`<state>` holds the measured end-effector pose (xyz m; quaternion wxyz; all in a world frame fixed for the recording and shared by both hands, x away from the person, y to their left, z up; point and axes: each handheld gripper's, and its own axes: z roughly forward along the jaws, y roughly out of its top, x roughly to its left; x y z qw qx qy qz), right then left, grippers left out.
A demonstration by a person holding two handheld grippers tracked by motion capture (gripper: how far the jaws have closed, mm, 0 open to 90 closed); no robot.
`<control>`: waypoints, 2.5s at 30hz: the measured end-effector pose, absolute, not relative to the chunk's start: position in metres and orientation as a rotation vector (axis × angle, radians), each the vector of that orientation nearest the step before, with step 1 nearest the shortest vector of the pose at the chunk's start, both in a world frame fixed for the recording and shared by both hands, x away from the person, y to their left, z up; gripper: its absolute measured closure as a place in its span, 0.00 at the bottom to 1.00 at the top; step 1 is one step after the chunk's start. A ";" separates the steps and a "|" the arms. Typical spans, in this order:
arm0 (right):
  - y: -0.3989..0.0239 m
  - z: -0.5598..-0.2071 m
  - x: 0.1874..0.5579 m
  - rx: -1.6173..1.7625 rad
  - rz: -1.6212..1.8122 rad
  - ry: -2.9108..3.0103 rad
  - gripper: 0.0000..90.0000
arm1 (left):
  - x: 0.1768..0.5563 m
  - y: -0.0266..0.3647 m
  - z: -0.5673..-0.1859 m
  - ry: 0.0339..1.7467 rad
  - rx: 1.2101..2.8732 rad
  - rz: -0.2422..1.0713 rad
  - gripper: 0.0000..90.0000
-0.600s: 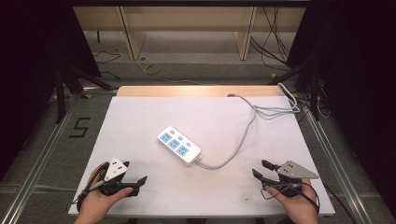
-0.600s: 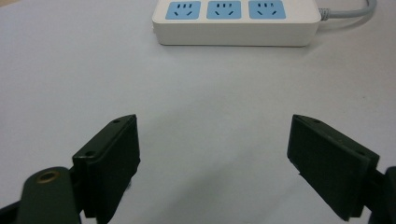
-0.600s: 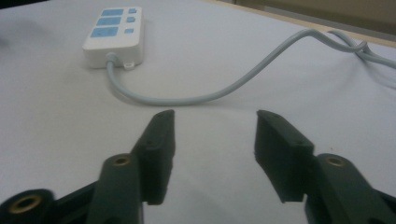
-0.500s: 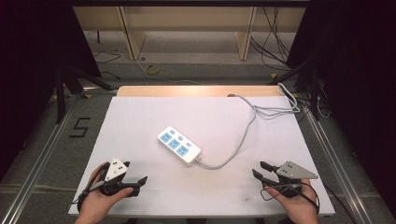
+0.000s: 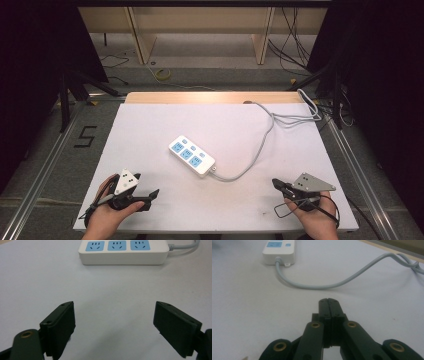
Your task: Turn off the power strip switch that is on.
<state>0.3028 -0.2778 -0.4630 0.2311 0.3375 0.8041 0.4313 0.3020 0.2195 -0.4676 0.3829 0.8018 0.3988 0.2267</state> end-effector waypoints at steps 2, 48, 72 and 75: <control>-0.275 -0.461 0.304 0.915 1.185 2.214 1.00 | 0.302 0.220 -0.467 1.018 2.041 0.577 0.20; -0.238 -0.443 0.325 0.851 1.194 2.266 1.00 | 0.303 0.220 -0.467 1.026 2.026 0.587 0.21; -0.226 -0.435 0.331 0.844 1.194 2.281 1.00 | 0.302 0.221 -0.467 1.031 2.025 0.589 0.21; -0.226 -0.434 0.332 0.842 1.190 2.281 1.00 | 0.303 0.221 -0.467 1.030 2.025 0.589 0.21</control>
